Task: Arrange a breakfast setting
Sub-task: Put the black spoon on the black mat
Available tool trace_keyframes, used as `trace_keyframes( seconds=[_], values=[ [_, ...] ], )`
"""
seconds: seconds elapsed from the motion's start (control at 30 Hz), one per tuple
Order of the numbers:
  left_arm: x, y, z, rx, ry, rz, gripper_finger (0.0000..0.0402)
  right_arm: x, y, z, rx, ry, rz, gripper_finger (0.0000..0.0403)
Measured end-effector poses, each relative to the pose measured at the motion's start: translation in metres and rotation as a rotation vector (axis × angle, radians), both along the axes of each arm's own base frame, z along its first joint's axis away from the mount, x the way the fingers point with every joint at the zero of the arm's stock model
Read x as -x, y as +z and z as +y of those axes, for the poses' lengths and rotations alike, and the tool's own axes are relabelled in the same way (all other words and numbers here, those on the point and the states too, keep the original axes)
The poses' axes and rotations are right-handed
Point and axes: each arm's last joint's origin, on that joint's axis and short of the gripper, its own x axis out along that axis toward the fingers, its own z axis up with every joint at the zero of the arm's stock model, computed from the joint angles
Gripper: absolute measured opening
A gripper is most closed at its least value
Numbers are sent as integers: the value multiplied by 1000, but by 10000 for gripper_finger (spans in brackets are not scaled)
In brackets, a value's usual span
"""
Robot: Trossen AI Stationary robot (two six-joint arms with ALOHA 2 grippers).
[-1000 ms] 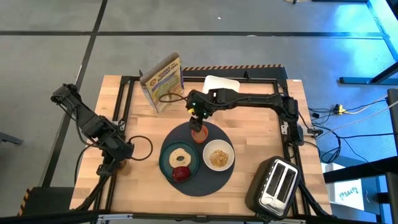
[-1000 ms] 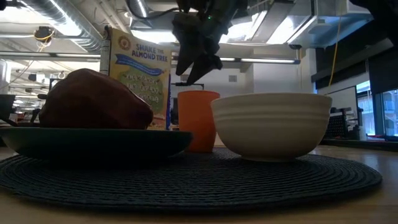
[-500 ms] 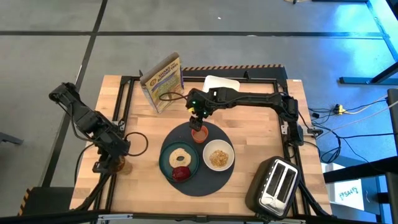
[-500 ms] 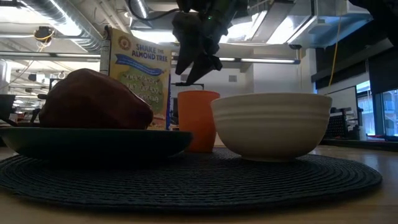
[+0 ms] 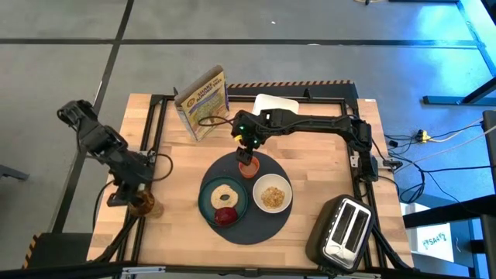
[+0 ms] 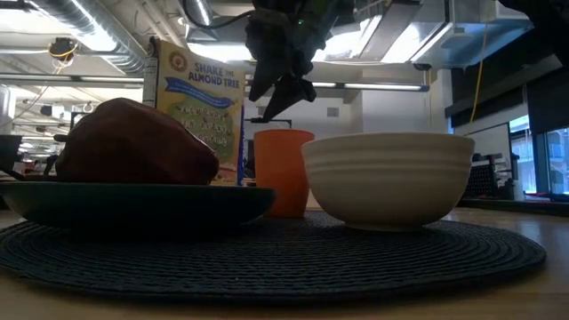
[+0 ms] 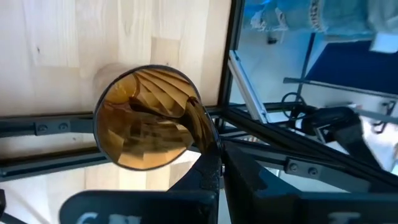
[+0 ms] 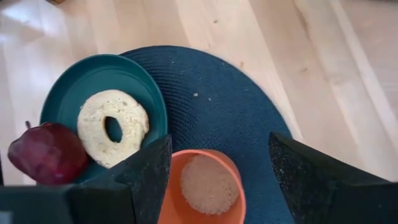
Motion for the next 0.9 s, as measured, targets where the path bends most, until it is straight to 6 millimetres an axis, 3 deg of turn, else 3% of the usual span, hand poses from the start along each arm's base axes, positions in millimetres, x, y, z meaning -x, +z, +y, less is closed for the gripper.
trace_keyframes(
  seconds=[0.67,0.9],
  values=[
    [31,12,24,133,175,12,2,-4,3,0,-9,-29,-45,257],
    [45,35,40,133,259,-114,2,-4,3,0,-20,-44,-45,257]
  ],
)
